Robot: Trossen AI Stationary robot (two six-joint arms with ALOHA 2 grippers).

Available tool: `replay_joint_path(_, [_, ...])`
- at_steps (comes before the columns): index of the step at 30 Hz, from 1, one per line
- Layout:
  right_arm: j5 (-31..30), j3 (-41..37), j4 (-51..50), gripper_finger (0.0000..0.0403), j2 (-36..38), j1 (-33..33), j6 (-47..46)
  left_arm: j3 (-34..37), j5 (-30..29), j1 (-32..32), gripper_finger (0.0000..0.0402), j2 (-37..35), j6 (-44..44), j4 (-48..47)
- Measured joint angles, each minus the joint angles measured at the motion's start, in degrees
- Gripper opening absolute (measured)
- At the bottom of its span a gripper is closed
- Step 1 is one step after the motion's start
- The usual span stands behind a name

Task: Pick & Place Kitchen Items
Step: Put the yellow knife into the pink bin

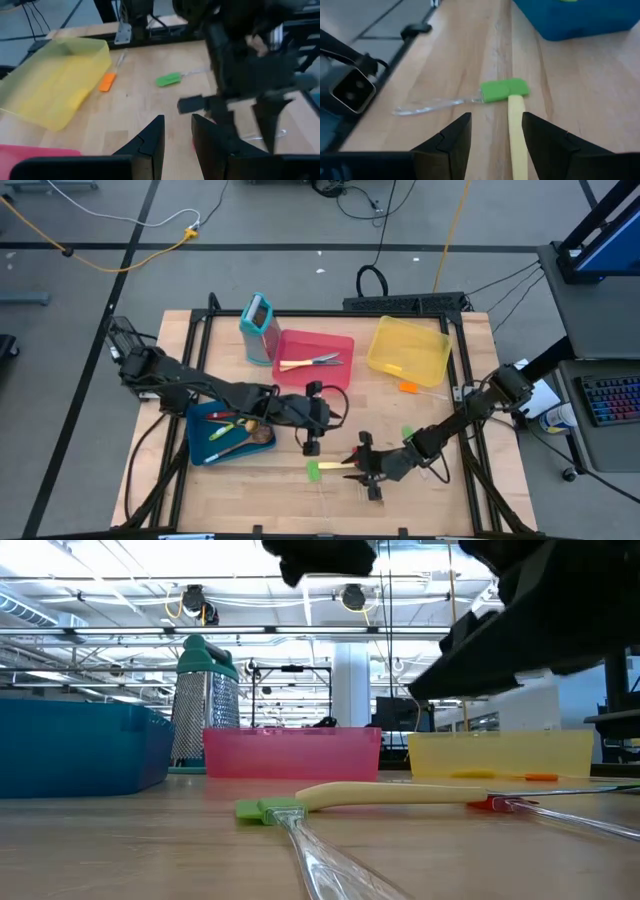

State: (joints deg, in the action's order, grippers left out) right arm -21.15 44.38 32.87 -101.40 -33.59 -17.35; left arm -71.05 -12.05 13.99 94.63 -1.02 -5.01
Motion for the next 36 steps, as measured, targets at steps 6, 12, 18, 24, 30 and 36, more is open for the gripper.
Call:
replay_joint_path(6, [0.3,0.0,-0.7,0.0177,-4.3,0.6,-2.6,0.0,-1.6,2.0,0.0102,-3.1,-1.1,-2.7])
replay_joint_path(12, [0.3,0.0,-2.1,0.0173,-5.6,1.0,-3.0,0.0,-6.9,4.2,0.0102,-2.9,-4.1,-5.5])
replay_joint_path(18, [0.4,0.1,-8.0,0.0162,-5.6,2.8,-4.5,0.0,-14.1,6.0,0.0102,-3.0,-9.2,-9.5])
replay_joint_path(24, [-0.2,0.2,-10.7,0.013,-6.0,4.8,1.1,0.0,-17.0,7.6,0.0102,-3.0,-15.5,-13.2])
replay_joint_path(30, [-0.8,0.0,-7.9,0.0057,-6.0,7.7,6.3,0.0,-20.5,8.9,0.0102,-3.0,-24.1,-18.8])
replay_joint_path(36, [-1.5,-0.2,-8.1,0.0036,-3.3,10.2,9.5,0.0,-20.6,10.6,0.0102,-3.0,-33.2,-22.3])
